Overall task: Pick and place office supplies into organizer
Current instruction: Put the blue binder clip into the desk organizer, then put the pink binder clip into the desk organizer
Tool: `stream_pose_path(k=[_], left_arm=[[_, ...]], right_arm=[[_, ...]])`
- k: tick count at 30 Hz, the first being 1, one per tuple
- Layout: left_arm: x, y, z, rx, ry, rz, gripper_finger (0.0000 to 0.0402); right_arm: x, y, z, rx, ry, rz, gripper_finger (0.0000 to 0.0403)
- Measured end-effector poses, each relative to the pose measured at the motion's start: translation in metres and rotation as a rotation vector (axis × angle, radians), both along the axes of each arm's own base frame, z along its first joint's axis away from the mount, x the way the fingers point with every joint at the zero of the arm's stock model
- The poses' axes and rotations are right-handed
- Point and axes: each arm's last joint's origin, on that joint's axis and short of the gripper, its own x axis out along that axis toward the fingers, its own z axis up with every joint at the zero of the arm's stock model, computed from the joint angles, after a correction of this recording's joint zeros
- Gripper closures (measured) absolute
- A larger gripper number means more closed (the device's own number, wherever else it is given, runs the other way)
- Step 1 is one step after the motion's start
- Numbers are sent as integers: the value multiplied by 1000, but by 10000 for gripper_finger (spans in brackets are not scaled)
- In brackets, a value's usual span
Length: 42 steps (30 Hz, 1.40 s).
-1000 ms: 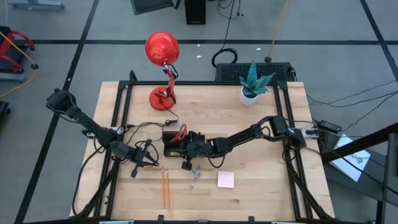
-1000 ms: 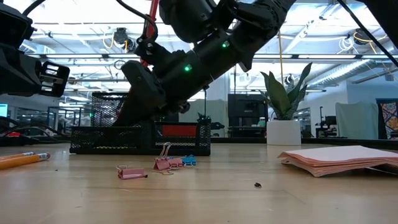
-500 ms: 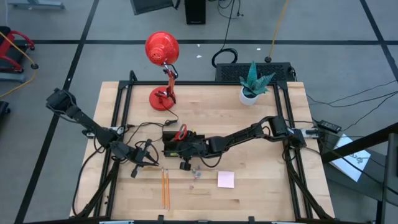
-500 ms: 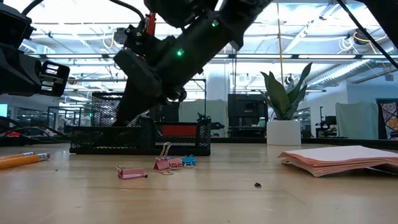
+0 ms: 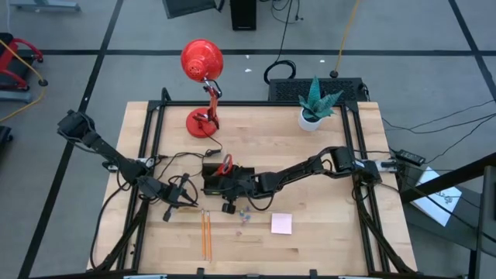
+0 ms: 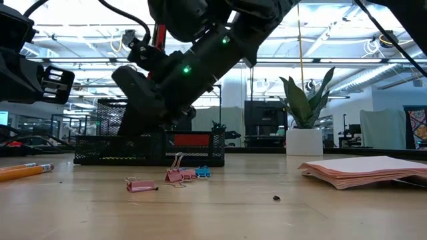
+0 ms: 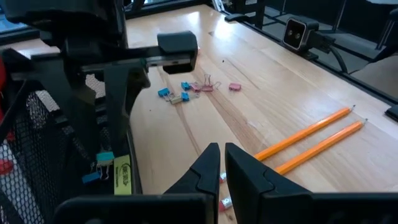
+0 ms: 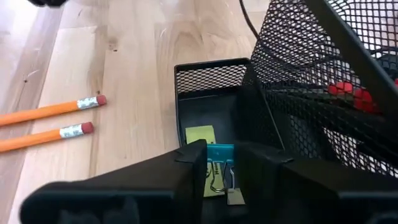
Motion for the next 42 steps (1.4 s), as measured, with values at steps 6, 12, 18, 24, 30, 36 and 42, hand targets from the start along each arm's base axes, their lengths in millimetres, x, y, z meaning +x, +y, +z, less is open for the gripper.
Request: stream_pose_path(k=[6, 12, 18, 24, 30, 36, 42], left_arm=[[0, 0, -1, 5, 10, 2, 371], [0, 0, -1, 7, 13, 2, 371], [0, 0, -1, 7, 12, 3, 371], [0, 0, 0, 1, 1, 8, 371], [1, 0, 1, -9, -13, 8, 371], [1, 0, 2, -6, -21, 6, 371], [2, -1, 5, -37, -47, 10, 371]], right_arm=[[0, 0, 2, -8, -15, -14, 313], [1, 0, 4, -8, -15, -10, 308], [6, 3, 12, -18, -38, 18, 307], [6, 12, 36, -32, -99, 53, 306], [-2, 25, 59, -59, -127, 70, 308], [-7, 32, 61, -56, -98, 82, 305], [-7, 32, 60, -76, -91, 57, 309]])
